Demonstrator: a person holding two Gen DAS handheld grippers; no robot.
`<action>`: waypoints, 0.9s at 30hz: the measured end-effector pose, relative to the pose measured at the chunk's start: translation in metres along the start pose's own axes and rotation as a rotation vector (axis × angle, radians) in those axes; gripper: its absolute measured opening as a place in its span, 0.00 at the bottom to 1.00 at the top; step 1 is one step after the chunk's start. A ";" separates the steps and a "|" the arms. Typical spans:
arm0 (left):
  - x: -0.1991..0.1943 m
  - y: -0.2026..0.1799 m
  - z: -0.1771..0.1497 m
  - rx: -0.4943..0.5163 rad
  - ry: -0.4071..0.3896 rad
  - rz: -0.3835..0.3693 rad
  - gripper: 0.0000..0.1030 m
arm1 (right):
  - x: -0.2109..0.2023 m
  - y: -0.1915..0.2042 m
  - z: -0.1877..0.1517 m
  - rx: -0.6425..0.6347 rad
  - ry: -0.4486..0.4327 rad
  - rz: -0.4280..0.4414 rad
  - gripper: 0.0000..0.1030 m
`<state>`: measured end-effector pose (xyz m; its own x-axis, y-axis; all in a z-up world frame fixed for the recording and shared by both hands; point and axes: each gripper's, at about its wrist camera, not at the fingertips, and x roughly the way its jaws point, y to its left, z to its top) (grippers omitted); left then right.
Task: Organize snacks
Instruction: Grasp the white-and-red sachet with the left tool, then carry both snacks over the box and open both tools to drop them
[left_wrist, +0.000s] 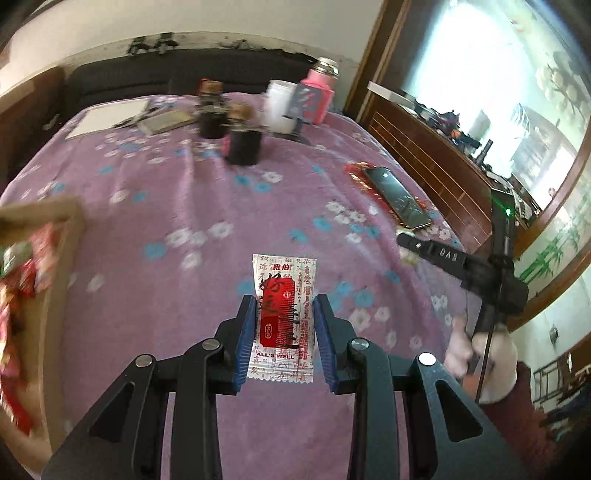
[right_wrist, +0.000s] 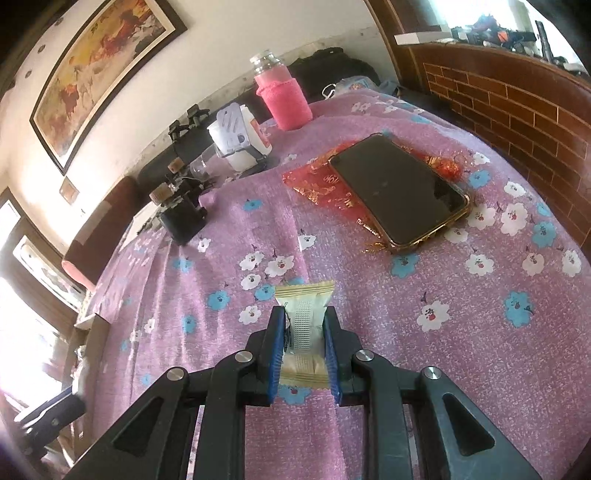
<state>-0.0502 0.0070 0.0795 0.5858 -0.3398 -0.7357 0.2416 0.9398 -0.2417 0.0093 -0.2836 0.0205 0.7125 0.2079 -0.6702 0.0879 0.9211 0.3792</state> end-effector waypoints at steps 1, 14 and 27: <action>-0.007 0.008 -0.006 -0.021 -0.008 -0.001 0.28 | 0.000 0.001 0.000 -0.004 -0.004 -0.006 0.20; -0.090 0.138 -0.058 -0.345 -0.115 0.060 0.28 | -0.020 0.100 -0.027 -0.228 0.024 0.059 0.20; -0.098 0.208 -0.095 -0.488 -0.089 0.114 0.28 | -0.001 0.303 -0.089 -0.536 0.202 0.322 0.20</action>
<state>-0.1304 0.2392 0.0416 0.6560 -0.2156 -0.7233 -0.2053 0.8712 -0.4459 -0.0265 0.0249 0.0797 0.4963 0.5101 -0.7025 -0.5041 0.8281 0.2452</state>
